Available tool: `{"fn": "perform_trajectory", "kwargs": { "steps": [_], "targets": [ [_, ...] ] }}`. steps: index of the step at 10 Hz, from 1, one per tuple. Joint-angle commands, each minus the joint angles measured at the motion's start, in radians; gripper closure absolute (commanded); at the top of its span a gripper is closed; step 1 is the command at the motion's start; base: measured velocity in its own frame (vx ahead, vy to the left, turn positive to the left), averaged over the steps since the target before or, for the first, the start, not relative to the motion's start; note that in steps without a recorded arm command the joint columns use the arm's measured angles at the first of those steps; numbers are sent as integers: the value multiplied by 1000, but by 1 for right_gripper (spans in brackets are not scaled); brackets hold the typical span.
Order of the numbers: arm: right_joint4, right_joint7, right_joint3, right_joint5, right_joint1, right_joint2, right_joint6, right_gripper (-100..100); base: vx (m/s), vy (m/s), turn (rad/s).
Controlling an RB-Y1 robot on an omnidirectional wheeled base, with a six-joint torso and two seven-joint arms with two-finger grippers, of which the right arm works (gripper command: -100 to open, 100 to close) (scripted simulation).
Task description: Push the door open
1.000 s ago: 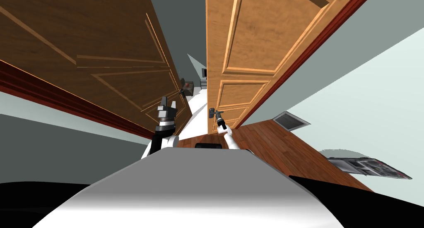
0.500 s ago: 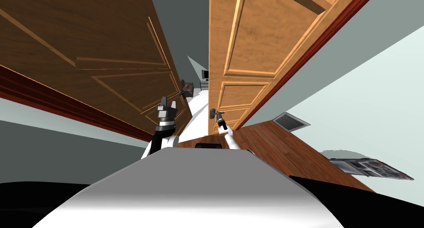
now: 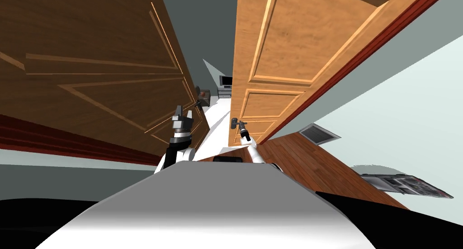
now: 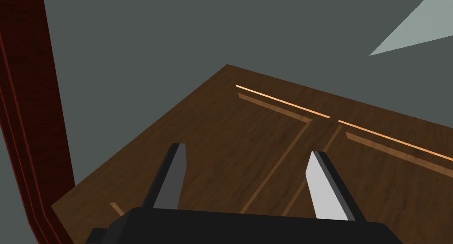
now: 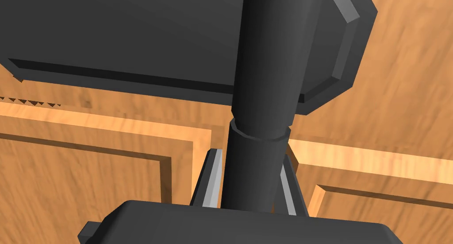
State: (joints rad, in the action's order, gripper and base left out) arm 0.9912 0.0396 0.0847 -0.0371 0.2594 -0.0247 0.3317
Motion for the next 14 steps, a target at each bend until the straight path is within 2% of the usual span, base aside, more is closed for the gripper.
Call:
{"fn": "perform_trajectory", "kwargs": {
  "steps": [1,9,14],
  "targets": [
    [13,-6,-28,4,-2,-19,1,100,178,126,-76],
    [6,-24,-106,17,1,-35,1,100,109,100,-52],
    [1,-39,-168,28,4,-30,2,100,137,146,-97]
  ]
}}
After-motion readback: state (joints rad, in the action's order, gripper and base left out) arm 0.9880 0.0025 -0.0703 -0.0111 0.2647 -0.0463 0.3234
